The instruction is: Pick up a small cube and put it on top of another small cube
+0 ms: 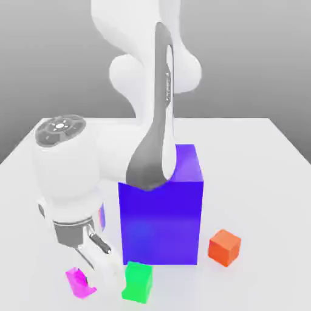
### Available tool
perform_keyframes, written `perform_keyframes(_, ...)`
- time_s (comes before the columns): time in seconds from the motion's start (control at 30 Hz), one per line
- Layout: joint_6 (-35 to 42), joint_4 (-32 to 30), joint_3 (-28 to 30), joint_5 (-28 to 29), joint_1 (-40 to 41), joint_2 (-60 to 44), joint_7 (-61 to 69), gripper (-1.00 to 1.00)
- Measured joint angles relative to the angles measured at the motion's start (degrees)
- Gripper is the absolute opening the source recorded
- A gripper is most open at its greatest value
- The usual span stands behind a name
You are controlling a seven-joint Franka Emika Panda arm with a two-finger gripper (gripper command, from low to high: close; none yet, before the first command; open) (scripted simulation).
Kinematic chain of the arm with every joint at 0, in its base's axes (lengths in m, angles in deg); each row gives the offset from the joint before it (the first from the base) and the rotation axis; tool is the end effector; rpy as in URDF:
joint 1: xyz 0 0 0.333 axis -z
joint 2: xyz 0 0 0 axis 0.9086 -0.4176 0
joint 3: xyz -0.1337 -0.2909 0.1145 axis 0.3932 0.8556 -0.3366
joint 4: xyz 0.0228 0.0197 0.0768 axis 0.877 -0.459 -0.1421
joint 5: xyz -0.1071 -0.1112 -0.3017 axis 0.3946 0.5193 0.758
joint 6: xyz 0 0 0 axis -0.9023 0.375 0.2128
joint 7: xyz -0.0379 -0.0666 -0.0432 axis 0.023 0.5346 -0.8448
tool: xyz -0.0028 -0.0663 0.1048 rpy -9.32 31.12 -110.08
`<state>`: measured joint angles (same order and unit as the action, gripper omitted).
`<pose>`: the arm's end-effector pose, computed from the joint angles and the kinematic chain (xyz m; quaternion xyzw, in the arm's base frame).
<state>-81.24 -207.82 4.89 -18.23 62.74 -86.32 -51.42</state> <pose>0.4628 -0.0942 0.2527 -0.7612 0.6479 0.0276 0.0048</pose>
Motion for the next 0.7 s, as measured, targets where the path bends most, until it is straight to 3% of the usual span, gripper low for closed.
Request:
perform_keyframes(0.3,0.08,-8.56,-4.75,9.25,-1.44,11.45,26.52,-1.00)
perform_keyframes(0.47,-8.01,-8.98,-6.34,7.61,-0.76,4.22,31.01,-1.00)
perform_keyframes(0.5,-9.31,-8.92,-6.70,7.24,-0.49,2.84,31.30,1.00)
perform_keyframes(0.7,-10.00,-8.89,-6.95,7.10,-0.25,2.16,31.45,1.00)
